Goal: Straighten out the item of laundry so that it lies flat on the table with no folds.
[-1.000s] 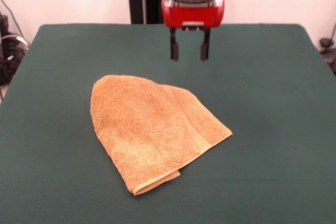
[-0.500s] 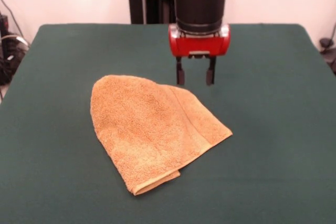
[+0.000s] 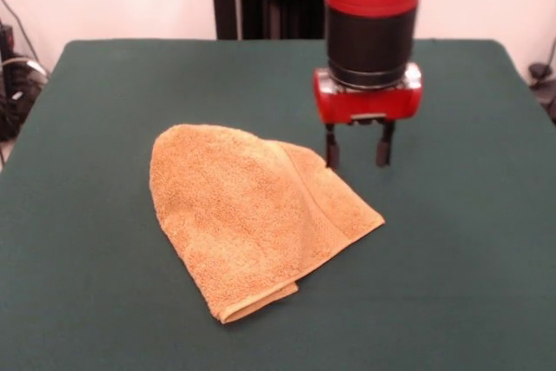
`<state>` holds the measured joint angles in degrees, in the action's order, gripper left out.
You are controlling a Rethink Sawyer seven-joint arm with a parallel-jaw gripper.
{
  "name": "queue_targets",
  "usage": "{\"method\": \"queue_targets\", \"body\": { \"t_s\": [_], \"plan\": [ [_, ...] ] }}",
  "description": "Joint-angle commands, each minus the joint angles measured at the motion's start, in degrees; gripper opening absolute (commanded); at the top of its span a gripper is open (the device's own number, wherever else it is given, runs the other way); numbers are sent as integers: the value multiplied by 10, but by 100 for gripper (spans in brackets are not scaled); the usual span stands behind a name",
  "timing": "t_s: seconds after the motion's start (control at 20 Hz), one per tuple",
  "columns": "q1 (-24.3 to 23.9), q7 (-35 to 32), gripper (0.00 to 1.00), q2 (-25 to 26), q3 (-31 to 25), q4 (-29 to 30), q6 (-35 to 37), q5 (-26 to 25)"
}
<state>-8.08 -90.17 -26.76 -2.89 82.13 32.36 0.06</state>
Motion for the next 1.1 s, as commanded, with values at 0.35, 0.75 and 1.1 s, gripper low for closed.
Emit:
{"method": "queue_targets", "body": {
  "t_s": [0.35,0.75,1.1],
  "plan": [
    [56,-123,100,94,-8,-151,72,33],
    [59,-139,100,123,5,-168,35,41],
    [50,-126,100,101,20,-151,34,33]
  ]
}}
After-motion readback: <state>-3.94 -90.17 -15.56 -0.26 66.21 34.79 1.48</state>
